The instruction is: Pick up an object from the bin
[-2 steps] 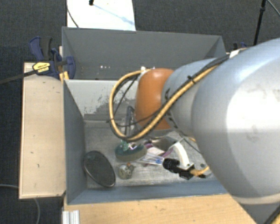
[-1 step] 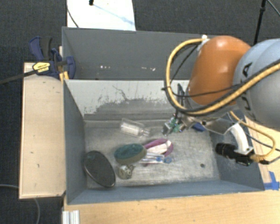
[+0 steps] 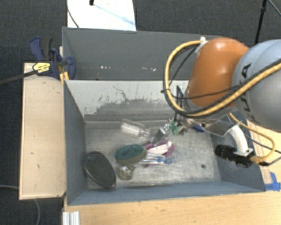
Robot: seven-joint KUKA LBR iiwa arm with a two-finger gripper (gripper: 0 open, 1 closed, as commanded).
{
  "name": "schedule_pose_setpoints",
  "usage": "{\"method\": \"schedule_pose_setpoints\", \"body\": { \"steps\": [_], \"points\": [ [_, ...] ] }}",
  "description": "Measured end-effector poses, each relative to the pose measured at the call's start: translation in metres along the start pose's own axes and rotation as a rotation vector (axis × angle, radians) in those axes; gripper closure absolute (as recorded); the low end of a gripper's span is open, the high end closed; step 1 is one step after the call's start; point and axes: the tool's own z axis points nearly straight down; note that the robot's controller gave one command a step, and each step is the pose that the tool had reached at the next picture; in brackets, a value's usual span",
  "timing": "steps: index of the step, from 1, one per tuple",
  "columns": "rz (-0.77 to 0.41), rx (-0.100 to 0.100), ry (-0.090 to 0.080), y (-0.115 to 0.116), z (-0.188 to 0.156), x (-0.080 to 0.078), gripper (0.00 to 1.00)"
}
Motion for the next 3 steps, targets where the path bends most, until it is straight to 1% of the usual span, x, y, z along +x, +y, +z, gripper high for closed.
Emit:
{"method": "schedule_pose_setpoints", "body": {
  "steps": [1, 2, 3],
  "points": [
    [-0.212, 0.002, 0.001, 0.029, 0.159, 0.036, 0.0],
    [-0.207, -0.003, 0.0, 0.03, 0.156, 0.036, 1.0],
    [-0.154, -0.008, -0.004, 0.034, 0.038, 0.025, 1.0]
  ]
}}
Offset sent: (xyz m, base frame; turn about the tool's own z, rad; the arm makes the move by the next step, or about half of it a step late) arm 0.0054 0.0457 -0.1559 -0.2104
